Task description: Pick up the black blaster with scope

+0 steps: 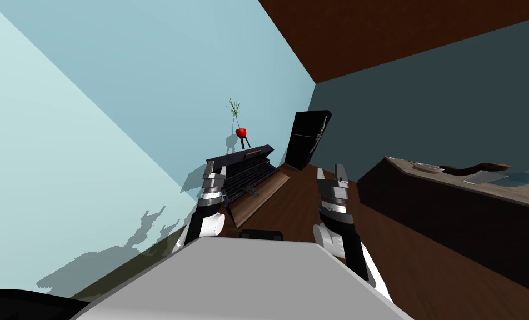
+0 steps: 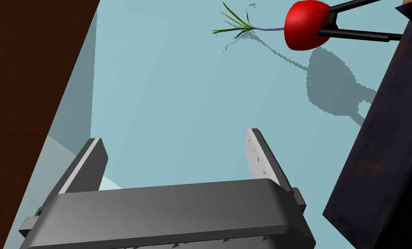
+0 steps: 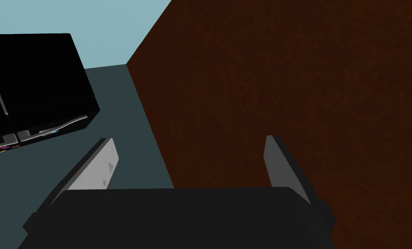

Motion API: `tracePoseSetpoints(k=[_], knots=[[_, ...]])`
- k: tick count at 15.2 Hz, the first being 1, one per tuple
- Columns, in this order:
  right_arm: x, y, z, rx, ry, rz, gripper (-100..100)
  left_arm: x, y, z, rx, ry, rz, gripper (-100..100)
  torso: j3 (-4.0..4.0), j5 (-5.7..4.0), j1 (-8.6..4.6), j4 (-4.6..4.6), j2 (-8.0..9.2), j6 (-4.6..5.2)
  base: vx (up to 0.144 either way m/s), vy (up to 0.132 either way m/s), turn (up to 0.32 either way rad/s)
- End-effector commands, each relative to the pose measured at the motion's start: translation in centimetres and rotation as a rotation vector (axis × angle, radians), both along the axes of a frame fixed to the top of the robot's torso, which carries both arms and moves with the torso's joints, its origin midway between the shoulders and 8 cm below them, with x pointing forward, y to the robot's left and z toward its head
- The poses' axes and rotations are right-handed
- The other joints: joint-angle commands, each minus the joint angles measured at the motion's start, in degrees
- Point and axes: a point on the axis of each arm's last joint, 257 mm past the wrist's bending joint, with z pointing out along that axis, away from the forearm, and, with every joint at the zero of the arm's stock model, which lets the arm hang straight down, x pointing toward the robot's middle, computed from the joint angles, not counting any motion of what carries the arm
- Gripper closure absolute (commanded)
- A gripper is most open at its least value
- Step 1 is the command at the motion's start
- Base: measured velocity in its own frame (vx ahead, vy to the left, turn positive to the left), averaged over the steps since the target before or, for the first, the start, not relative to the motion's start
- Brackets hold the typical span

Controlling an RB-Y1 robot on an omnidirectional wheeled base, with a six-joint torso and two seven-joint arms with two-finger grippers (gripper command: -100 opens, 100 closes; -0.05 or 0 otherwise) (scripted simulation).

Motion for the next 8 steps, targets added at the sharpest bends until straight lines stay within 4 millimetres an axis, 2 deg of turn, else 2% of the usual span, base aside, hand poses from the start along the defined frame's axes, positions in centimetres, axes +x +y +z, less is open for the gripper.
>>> tracePoseSetpoints(k=[1, 5, 7, 8], knots=[[0.0, 0.0, 0.0, 0.000, 0.000, 0.000, 0, 0.4, -0.4, -0.5, 0.037, 0.021, -0.020, -100, 0.00, 0.00, 0.00, 0.00, 0.00, 0.00, 0.000, 0.000, 0.000], [0.0, 0.0, 0.0, 0.000, 0.000, 0.000, 0, 1.3, -0.9, -1.7, 0.088, 0.065, -0.047, -100, -0.02, 0.01, 0.05, -0.01, -0.04, 0.00, 0.008, 0.005, -0.017], [0.0, 0.0, 0.0, 0.000, 0.000, 0.000, 0, 2.5, -1.3, -3.5, 0.134, 0.126, -0.069, -100, -0.03, 0.01, 0.05, -0.01, -0.04, 0.00, 0.012, 0.007, -0.028], [0.0, 0.0, 0.0, 0.000, 0.000, 0.000, 0, 2.5, -1.3, -3.5, 0.136, 0.127, -0.070, -100, -0.04, 0.01, 0.06, -0.01, -0.06, 0.01, 0.015, 0.008, -0.024]])
